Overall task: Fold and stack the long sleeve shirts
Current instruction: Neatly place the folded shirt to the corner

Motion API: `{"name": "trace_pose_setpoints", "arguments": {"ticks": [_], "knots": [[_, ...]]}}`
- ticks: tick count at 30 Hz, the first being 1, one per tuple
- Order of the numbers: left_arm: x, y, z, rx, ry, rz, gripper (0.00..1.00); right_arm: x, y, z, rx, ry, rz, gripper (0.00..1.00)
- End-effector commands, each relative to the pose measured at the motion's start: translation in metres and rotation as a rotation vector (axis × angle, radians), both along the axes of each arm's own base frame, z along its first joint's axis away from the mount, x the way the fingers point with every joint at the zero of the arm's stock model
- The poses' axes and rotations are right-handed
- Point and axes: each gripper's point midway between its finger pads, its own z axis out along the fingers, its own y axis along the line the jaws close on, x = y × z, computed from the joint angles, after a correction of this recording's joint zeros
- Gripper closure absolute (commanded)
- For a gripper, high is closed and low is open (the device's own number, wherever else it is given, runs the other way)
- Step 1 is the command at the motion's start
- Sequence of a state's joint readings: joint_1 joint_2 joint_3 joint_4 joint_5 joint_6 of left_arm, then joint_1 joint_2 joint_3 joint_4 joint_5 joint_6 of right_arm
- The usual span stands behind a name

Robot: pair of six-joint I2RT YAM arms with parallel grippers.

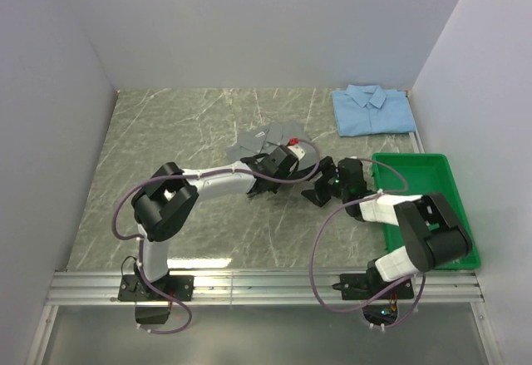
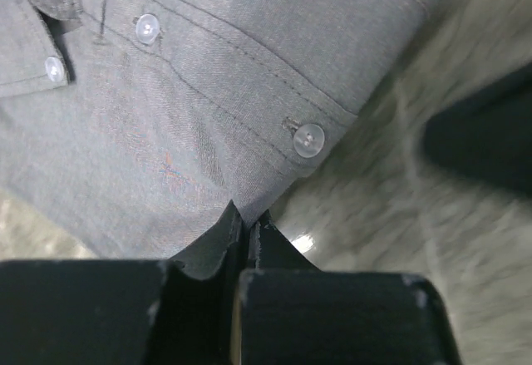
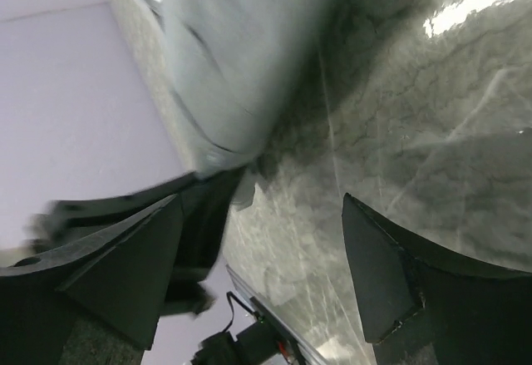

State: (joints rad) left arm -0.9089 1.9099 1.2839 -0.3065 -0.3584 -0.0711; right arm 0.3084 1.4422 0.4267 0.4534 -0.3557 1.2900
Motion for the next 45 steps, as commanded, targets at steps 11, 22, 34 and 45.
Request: {"name": "trace_pose_setpoints", "arguments": {"ticks": [11, 22, 34, 45], "knots": [[-0.010, -0.030, 0.000, -0.144, 0.162, 0.065, 0.98, 0.056, 0.026, 0.008, 0.106, -0.103, -0.131, 0.15], [-0.013, -0.035, 0.007, -0.214, 0.201, 0.117, 0.84, 0.063, 0.059, -0.022, 0.096, -0.028, -0.114, 0.16], [-0.007, -0.026, 0.022, -0.330, 0.225, 0.226, 0.58, 0.076, 0.076, -0.028, 0.079, -0.056, -0.057, 0.64], [0.001, 0.027, 0.062, -0.474, 0.220, 0.337, 0.21, 0.099, 0.067, -0.006, -0.025, -0.179, 0.010, 1.00]]}}
